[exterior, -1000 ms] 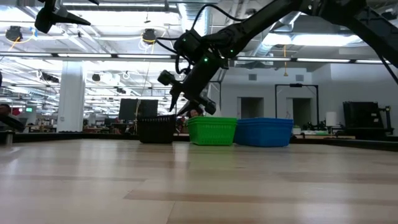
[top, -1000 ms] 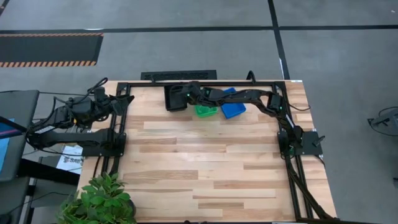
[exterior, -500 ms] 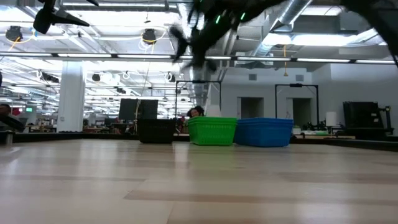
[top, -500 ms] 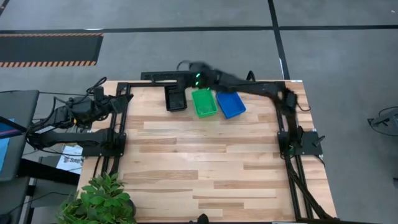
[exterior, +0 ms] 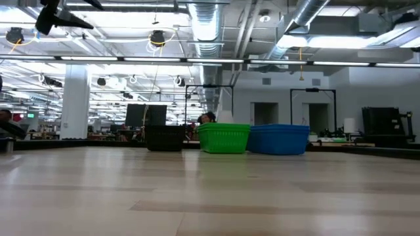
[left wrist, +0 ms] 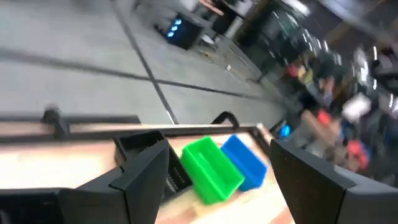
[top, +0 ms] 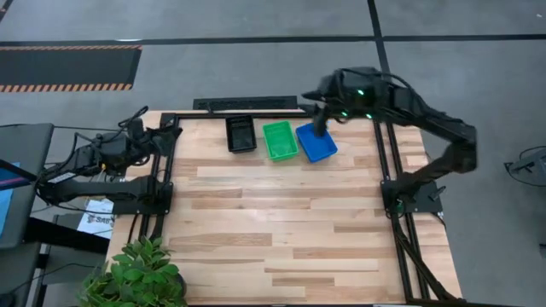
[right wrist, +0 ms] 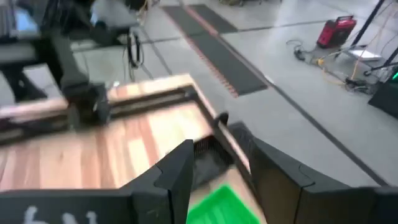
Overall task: Stack baskets by color
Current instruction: Return to Home Position
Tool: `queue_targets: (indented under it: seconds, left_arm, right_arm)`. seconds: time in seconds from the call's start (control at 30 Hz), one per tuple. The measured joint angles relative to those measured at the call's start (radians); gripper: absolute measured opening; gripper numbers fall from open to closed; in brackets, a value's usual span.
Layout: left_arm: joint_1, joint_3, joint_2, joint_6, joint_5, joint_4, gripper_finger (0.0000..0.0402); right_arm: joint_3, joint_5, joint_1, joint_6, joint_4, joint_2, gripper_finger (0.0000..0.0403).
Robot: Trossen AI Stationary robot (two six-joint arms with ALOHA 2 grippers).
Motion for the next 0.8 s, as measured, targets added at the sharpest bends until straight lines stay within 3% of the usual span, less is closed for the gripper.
queue_targets:
  seconds: [0.17, 0.4, 0.63, 0.8]
  left_arm:
    - [0.0, 0.0, -0.024, 0.233, 0.083, 0.078, 0.0265]
    - [0.0, -0.032, -0.106, 0.372, 0.054, 0.109, 0.0265]
    - [0.0, -0.258, -0.249, 0.308, 0.052, 0.193, 0.0265]
    - [-0.001, -0.455, -0.34, 0.307, 0.085, 0.339, 0.0265]
  right_arm:
    - [-0.244, -0.001, 0.011, 0.066, 0.064, -0.222, 0.0177]
    - [-0.771, 0.002, 0.029, 0.176, 0.457, -0.615, 0.0174]
    - [-1.228, 0.019, 0.076, 0.268, 0.808, -0.947, 0.0177]
    - [-1.444, 0.06, 0.12, 0.286, 0.952, -1.12, 0.0176]
